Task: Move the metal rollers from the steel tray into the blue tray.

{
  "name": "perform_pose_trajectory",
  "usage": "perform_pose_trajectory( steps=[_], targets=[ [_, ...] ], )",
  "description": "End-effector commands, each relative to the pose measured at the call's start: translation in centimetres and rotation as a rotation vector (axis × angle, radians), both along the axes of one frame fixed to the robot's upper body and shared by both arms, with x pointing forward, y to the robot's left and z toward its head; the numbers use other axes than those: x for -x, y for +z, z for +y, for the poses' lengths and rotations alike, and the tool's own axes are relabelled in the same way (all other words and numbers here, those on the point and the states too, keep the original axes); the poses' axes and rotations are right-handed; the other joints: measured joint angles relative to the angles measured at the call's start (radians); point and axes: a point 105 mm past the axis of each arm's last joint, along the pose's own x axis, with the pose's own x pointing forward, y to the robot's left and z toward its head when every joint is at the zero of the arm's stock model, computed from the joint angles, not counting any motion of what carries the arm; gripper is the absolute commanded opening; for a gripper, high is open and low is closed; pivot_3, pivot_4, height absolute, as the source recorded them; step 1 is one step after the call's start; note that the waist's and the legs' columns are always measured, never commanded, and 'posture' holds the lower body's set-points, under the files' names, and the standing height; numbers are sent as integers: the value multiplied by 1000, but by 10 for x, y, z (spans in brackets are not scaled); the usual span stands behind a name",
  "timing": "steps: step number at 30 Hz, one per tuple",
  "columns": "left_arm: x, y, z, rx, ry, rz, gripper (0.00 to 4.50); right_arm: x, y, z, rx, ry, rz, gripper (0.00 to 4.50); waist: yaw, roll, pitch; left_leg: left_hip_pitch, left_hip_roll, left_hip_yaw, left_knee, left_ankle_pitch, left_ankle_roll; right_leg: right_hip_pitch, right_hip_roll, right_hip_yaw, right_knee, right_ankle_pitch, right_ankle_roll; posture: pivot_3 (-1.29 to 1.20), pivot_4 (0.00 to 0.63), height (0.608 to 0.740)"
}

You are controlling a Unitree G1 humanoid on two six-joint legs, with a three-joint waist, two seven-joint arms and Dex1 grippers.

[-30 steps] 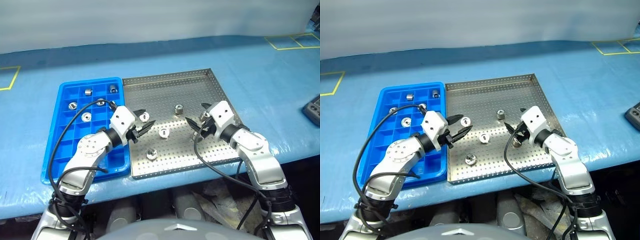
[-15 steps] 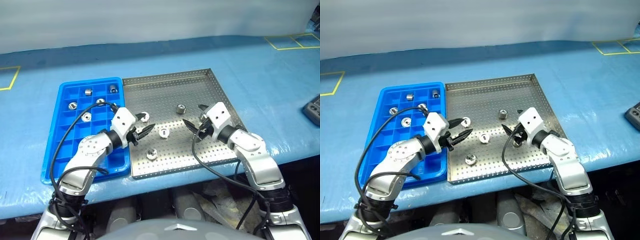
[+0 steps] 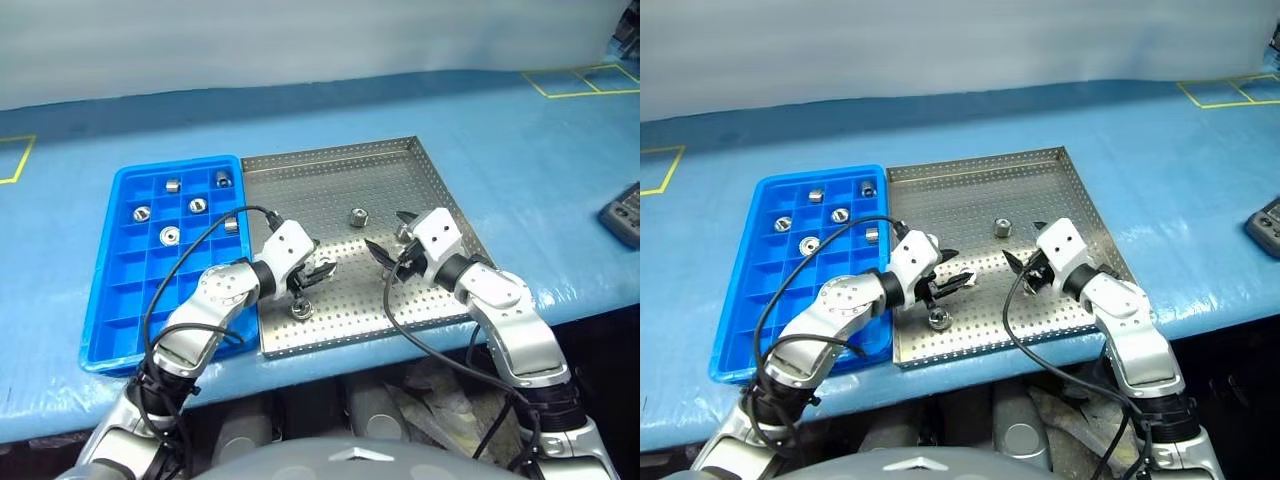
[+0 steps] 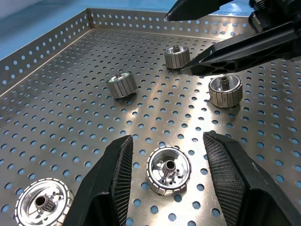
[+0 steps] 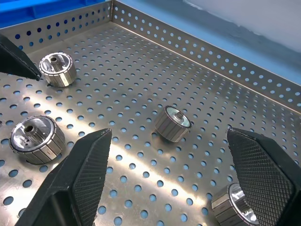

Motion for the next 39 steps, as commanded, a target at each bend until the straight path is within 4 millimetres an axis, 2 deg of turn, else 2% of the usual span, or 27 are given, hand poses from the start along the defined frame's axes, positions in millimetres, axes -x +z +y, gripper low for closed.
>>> perform_pose_trajectory(
  steps=[1, 11, 18, 21, 23, 24, 28, 30, 32, 39],
  targets=[
    [-1, -2, -6, -30, -16, -4, 2592, 1, 17, 1, -14, 1, -72, 4119, -5, 0, 0, 0, 0, 0, 0, 0, 0, 0, 0, 0, 0, 0, 0, -292, 150, 740],
    [-6, -19, -6, -86, 26, 37, 2592, 1, 18, 0, -19, -7, -78, 4119, -27, 0, 0, 0, 0, 0, 0, 0, 0, 0, 0, 0, 0, 0, 0, -290, 150, 740],
    [-11, -24, -5, -93, 58, 46, 2592, 0, 19, 0, -21, -10, -83, 4119, -28, 0, 0, 0, 0, 0, 0, 0, 0, 0, 0, 0, 0, 0, 1, -290, 150, 740],
    [-12, -24, -6, -91, 59, 47, 1994, 0, 19, 0, -22, -12, -85, 4155, -28, 0, 0, 0, 0, 0, 1, 0, 0, 0, 0, 0, 0, 0, 1, -290, 150, 740],
    [-12, -24, -6, -91, 61, 43, 1375, -1, 20, 0, -23, -14, -86, 4155, -28, 0, 0, 0, 0, 0, 1, 0, 0, 0, 0, 0, 0, 0, 1, -290, 150, 740],
    [-12, -23, -6, -90, 63, 41, 1375, -1, 20, 0, -22, -15, -87, 4155, -28, 0, 0, 0, 0, 0, 1, 0, 0, 0, 0, 0, 0, 0, 1, -290, 150, 740],
    [-13, -17, -6, -64, 63, 25, 1375, -1, 20, 0, -21, -16, -88, 4155, -27, 0, 0, 0, 0, 0, 1, 0, 0, 0, -1, 1, 0, 0, 1, -285, 150, 740],
    [-13, -13, -6, -49, 65, 12, 1018, -2, 20, 1, -20, -15, -89, 4155, -27, 0, 0, 0, 0, 0, 1, 0, 0, 0, -1, 1, 0, 0, 1, -285, 150, 740],
    [-13, -8, -7, -28, 59, -6, 853, -2, 21, 1, -20, -14, -91, 4155, -27, 0, 0, 0, 0, 0, 1, 0, 0, 0, -1, 1, 0, 0, 1, -282, 150, 740],
    [-17, 32, -1, 176, 106, -78, 853, -2, 22, 4, -21, -6, -95, 4155, -24, 0, 0, 0, 0, 0, 1, 0, 0, 0, -1, 1, 0, 0, 1, -277, 150, 740]
  ],
)
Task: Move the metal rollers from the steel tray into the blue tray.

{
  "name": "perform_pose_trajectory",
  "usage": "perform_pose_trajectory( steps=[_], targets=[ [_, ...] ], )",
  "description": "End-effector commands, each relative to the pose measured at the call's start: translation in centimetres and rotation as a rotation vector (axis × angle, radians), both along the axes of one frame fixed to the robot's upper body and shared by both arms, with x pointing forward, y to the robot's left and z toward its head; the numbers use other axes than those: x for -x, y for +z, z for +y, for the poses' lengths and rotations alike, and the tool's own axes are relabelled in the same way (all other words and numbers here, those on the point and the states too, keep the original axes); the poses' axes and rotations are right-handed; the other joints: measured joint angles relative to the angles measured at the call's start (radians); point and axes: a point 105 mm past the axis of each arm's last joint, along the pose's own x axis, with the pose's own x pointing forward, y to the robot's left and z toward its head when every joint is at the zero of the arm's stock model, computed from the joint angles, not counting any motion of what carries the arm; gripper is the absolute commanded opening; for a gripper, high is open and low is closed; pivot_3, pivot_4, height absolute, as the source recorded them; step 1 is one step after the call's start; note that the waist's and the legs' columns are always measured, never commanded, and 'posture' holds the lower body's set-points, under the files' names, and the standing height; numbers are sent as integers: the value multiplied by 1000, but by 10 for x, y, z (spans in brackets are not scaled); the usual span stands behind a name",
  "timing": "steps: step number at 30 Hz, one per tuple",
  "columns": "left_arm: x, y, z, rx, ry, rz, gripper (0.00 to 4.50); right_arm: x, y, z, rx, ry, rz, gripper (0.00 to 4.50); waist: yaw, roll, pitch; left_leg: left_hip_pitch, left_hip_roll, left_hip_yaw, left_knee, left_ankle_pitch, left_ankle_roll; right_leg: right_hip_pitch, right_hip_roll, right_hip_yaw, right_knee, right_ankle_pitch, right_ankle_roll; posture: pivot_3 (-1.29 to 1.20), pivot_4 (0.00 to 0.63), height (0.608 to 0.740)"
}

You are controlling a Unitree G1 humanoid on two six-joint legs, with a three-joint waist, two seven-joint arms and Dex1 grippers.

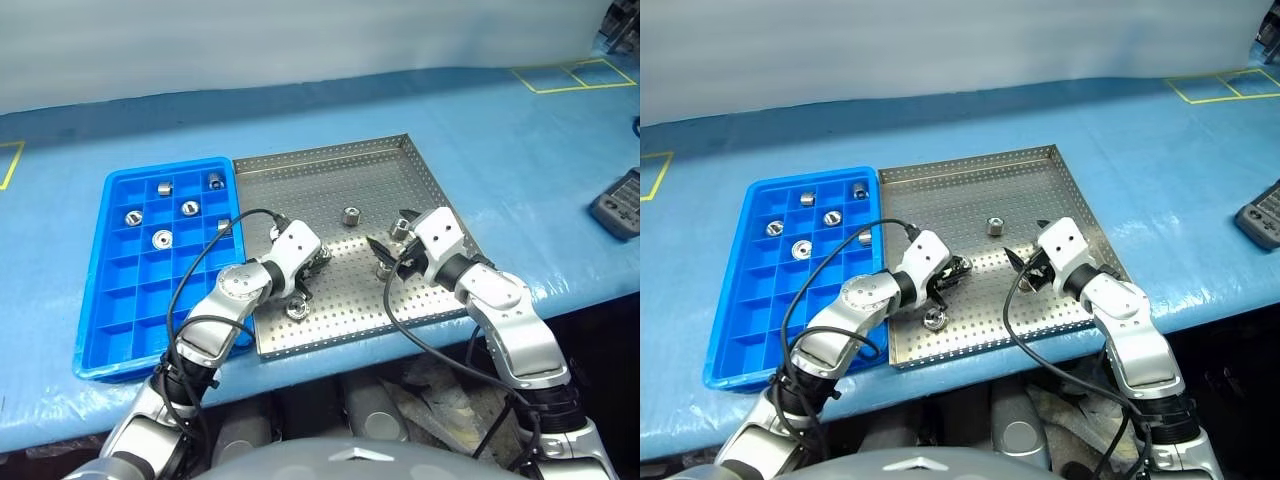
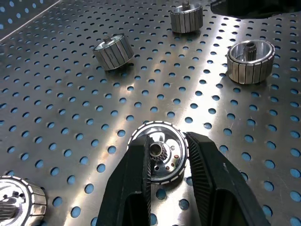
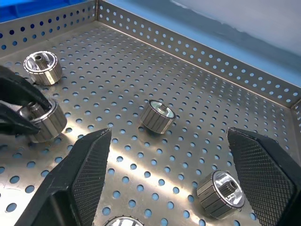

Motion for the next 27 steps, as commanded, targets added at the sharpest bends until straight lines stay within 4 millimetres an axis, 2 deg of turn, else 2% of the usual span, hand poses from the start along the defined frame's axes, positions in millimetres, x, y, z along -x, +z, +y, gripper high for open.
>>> perform_pose_trajectory(
  steps=[1, 4, 9, 13, 15, 19, 21, 24, 27],
  targets=[
    [2, 50, 2, 193, -6, -125, 853, 0, 19, 5, -15, 17, -76, 4155, 0, 0, 0, 0, 0, 0, 0, 0, 0, 0, 0, 0, 0, 0, 0, -277, 150, 740],
    [2, 73, 25, 258, 54, -187, 853, 0, 19, 8, -19, 30, -76, 4155, 0, 0, 0, 0, 0, 0, 0, 0, 0, 0, 0, 0, 0, 0, 0, -269, 150, 740],
    [0, 75, 94, 45, 279, -259, 853, 0, 18, 14, -22, 58, -70, 4155, -3, 0, 0, 1, 1, 0, 0, 0, -1, 0, 1, 0, 1, 0, -1, -222, 150, 740],
    [16, 83, 155, -124, 478, -281, 853, 1, 24, 29, -50, 138, -75, 4155, 5, -1, 1, 0, 1, 0, 0, 0, -1, -1, 1, -1, 1, 0, -1, -159, 150, 740],
    [26, 83, 176, -183, 551, -270, 853, 7, 30, 43, -83, 227, -80, 4155, 20, -2, 1, 0, 1, -1, 0, 0, -1, 0, 1, -1, 0, 0, -1, -137, 150, 740],
    [40, 74, 196, -221, 644, -216, 853, 28, 43, 77, -155, 464, -73, 4155, 64, -3, 1, 0, 1, -2, 0, 0, -2, 0, 0, -3, 0, 0, -1, -90, 150, 740],
    [44, 69, 200, -225, 665, -195, 853, 38, 47, 91, -182, 564, -63, 4155, 88, -3, 2, 0, 1, -3, 0, 1, -3, 0, -1, -5, 0, -1, -2, -68, 150, 740],
    [48, 55, 205, -219, 702, -142, 853, 63, 51, 124, -223, 772, -31, 4155, 117, -4, 1, 0, 1, -7, -1, 1, -4, -1, -4, -8, 0, -1, -3, -54, 150, 740],
    [49, 48, 215, -224, 754, -116, 853, 71, 49, 140, -226, 842, -13, 4155, 135, -4, 1, 0, 2, -9, -1, 2, -7, -1, -6, -11, 0, -2, -6, -44, 150, 740]
  ],
)
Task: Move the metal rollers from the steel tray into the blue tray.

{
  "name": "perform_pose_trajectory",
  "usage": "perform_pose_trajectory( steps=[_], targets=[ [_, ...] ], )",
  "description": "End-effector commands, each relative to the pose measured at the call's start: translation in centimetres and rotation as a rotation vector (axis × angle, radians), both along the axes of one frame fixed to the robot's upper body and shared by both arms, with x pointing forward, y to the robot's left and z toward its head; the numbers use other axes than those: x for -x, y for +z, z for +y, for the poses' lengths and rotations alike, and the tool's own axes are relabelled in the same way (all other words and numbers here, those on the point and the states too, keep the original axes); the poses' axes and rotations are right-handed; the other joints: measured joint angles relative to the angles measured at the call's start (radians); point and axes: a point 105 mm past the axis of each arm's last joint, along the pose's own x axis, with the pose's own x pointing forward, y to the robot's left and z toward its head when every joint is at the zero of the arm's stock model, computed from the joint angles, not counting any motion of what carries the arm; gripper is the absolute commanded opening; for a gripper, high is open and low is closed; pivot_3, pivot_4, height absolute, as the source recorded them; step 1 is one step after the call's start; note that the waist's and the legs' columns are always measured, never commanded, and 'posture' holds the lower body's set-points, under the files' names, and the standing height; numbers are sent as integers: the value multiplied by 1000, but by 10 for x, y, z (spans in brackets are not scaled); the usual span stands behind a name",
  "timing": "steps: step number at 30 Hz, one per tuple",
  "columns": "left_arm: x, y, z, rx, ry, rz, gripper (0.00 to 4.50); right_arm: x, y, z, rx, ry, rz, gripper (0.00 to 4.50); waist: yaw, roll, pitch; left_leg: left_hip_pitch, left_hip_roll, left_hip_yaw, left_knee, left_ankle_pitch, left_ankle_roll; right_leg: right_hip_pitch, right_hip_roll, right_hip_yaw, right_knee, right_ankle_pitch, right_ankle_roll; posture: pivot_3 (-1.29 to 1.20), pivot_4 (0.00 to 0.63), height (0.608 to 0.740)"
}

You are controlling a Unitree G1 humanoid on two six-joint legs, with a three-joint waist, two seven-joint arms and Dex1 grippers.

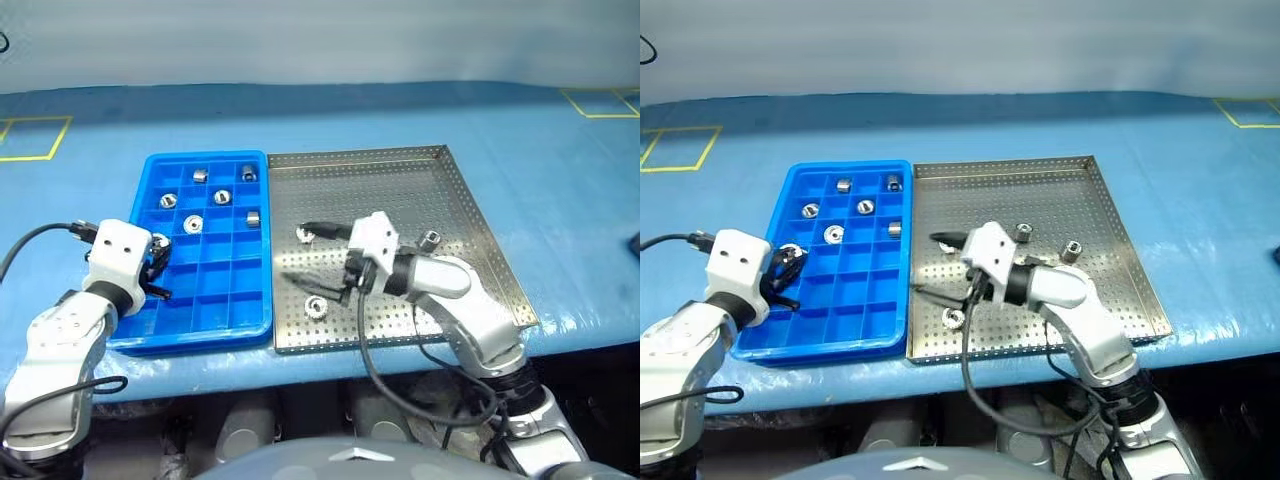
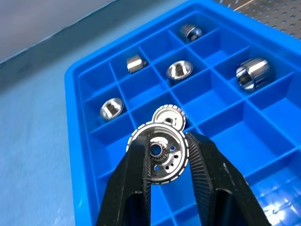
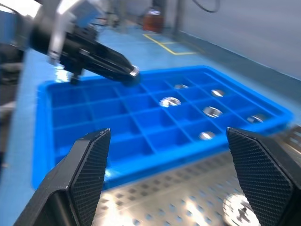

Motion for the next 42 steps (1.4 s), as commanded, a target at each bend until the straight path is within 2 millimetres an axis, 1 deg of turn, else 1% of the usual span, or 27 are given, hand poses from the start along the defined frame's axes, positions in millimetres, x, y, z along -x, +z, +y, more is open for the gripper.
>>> perform_pose_trajectory(
  steps=[1, 5, 12, 18, 20, 22, 26, 28, 30, 31, 32, 34, 36, 39, 40, 42],
  targets=[
    [0, 5, 15, -23, 75, -35, 853, 14, 9, 17, -20, 97, -27, 4155, 12, 0, 0, 0, 0, 0, 0, 0, -1, 0, 0, 0, 0, -2, -3, -39, 150, 740],
    [-7, 4, 19, 0, 100, -50, 853, 15, 8, 21, -20, 107, -20, 4155, 24, 0, 0, 0, 0, -2, 0, 1, -3, 0, 0, -2, 0, -3, -6, -34, 150, 740],
    [-24, -7, 17, 20, 111, -37, 853, 10, 7, 18, -11, 68, -21, 4155, 26, -1, -1, 0, 0, -3, 0, 3, -5, 2, 1, -3, 0, -3, -8, -54, 150, 740],
    [-26, -11, 10, 32, 68, -20, 853, 7, 8, 14, -13, 30, -24, 4155, 18, -1, -1, 0, 1, -2, -3, 3, -6, 1, 2, -2, 0, -3, -8, -84, 150, 740],
    [-25, -11, 13, 29, 89, -24, 1584, 6, 8, 12, -13, 14, -26, 4155, 16, -1, -1, 0, 1, -2, -4, 3, -7, 1, 2, -2, 0, -3, -9, -88, 150, 740],
    [-26, -6, 12, 42, 87, -53, 2105, 4, 8, 10, -14, -2, -26, 4155, 15, -1, -1, 0, 1, -2, -4, 3, -7, 1, 2, -2, 0, -4, -9, -90, 150, 740],
    [-33, 18, -4, 127, 26, -180, 2105, 1, 8, 8, -16, -26, -27, 4155, 14, -2, -1, 0, 1, -2, -4, 3, -7, 1, 2, -2, 0, -4, -9, -98, 150, 740],
    [-35, 24, -12, 137, -7, -204, 2105, -1, 8, 7, -18, -43, -29, 4155, 13, -2, -1, 0, 1, -2, -4, 3, -7, 2, 2, -2, 0, -4, -9, -105, 150, 740],
    [-39, 33, -26, 175, -61, -254, 2105, -4, 8, 4, -19, -70, -34, 4155, 10, -2, -1, 0, 1, -2, -4, 3, -7, 2, 2, -2, 0, -4, -9, -115, 150, 740],
    [-40, 37, -36, 209, -103, -271, 2105, -6, 9, 2, -20, -85, -35, 4155, 10, -2, -1, 0, 1, -2, -4, 3, -7, 1, 2, -2, 0, -4, -9, -115, 150, 740],
    [-41, 40, -52, 247, -168, -281, 2105, -8, 9, 0, -19, -104, -37, 4155, 11, -3, -1, 0, 1, -2, -4, 3, -7, 2, 2, -2, 0, -3, -9, -123, 150, 740],
    [-42, 42, -94, 346, -339, -270, 2105, -13, 7, -6, -9, -148, -41, 4155, 12, -3, -2, 0, 1, -2, -4, 3, -7, 2, 2, -2, 0, -3, -9, -141, 150, 740],
    [-41, 37, -122, 388, -449, -232, 2105, -16, 7, -10, -2, -179, -47, 4155, 11, -3, -2, 0, 1, -2, -4, 3, -6, 2, 2, -2, 0, -3, -9, -151, 150, 740],
    [-37, 23, -159, 408, -607, -146, 2105, -18, 6, -15, 3, -216, -55, 4155, -4, -3, -2, -1, 0, 0, -4, 3, -6, 2, 5, -1, 0, -3, -9, -190, 150, 740],
    [-36, 19, -169, 411, -644, -125, 2105, -18, 6, -17, 5, -227, -57, 4155, -8, -3, -2, 0, 1, 0, -4, 3, -6, 2, 6, 0, 0, -3, -9, -201, 150, 740],
    [-40, 12, -178, 378, -665, -91, 2105, -18, 6, -20, 8, -247, -59, 4155, -22, -3, -2, 0, 1, 0, -4, 3, -6, 2, 7, 0, 0, -3, -9, -219, 150, 740]
  ],
)
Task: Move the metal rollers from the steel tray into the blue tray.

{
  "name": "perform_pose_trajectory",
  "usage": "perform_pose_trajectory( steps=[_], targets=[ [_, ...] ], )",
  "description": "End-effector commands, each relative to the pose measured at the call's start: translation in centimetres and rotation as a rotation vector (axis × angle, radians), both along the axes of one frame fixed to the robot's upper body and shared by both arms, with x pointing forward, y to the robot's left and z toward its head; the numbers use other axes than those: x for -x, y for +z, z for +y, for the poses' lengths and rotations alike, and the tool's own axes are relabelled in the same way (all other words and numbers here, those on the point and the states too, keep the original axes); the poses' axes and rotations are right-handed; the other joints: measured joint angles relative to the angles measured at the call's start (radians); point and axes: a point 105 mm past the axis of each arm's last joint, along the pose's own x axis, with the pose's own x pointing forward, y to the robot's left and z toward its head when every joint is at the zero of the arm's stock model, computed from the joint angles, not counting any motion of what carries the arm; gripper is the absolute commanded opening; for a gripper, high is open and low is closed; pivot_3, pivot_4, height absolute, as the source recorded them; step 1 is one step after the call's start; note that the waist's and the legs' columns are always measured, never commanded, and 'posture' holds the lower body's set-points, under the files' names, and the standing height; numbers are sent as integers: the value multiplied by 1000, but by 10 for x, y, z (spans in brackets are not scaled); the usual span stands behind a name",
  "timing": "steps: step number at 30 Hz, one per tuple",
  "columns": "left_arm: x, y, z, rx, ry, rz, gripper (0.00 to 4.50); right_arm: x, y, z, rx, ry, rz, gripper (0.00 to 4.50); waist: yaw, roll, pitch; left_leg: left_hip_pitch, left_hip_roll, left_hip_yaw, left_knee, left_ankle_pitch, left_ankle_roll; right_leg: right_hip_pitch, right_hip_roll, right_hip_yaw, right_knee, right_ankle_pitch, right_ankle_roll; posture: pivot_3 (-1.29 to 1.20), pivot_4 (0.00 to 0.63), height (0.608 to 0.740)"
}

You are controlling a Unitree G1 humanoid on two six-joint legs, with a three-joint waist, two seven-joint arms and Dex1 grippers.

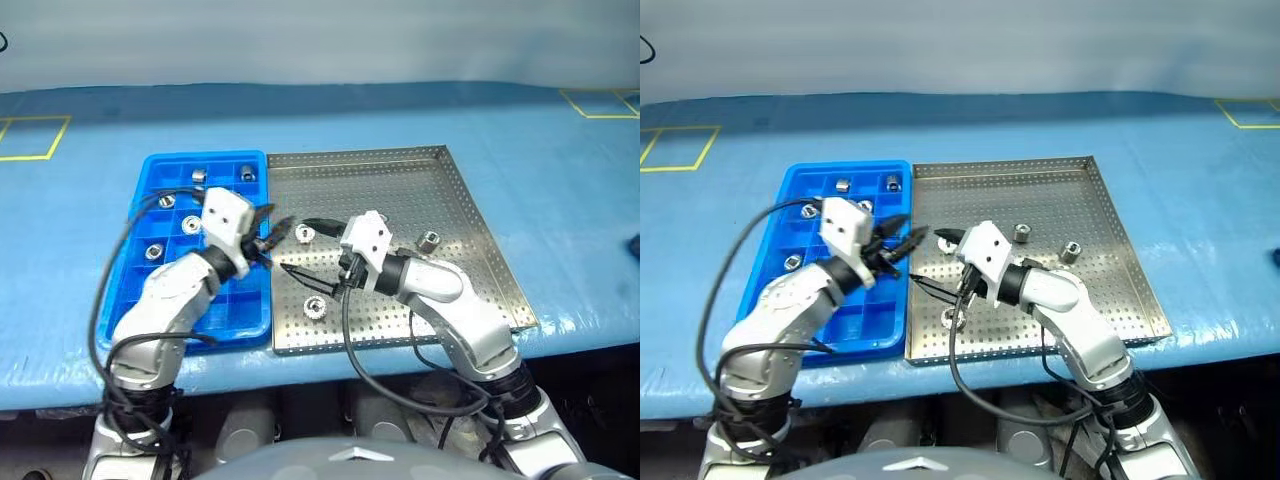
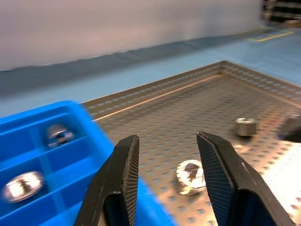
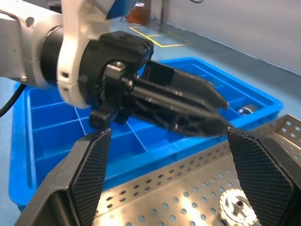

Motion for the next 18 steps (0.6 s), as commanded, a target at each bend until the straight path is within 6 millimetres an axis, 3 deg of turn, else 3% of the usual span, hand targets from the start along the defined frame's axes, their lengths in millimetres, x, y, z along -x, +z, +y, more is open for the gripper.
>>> perform_pose_trajectory(
  steps=[1, 7, 18],
  targets=[
    [-5, -4, -17, -61, -49, -10, 2105, 2, 13, -6, -20, -35, -57, 4155, -12, 0, 0, 0, 0, 0, 0, 0, 0, 0, 1, 0, 0, 0, 0, -231, 150, 740],
    [-32, -25, -7, -241, 71, 15, 2105, 2, 11, -13, -21, -89, -56, 4155, -40, 0, 0, 0, 1, 1, 0, -2, 5, 0, 3, 1, 0, 3, 5, -255, 150, 740],
    [-49, -40, -11, -403, 119, 14, 2105, -1, 12, -14, -24, -110, -60, 4155, -57, 0, 0, 0, 0, 1, 1, -2, 5, 0, 2, 1, 0, 4, 7, -241, 150, 740]
  ],
)
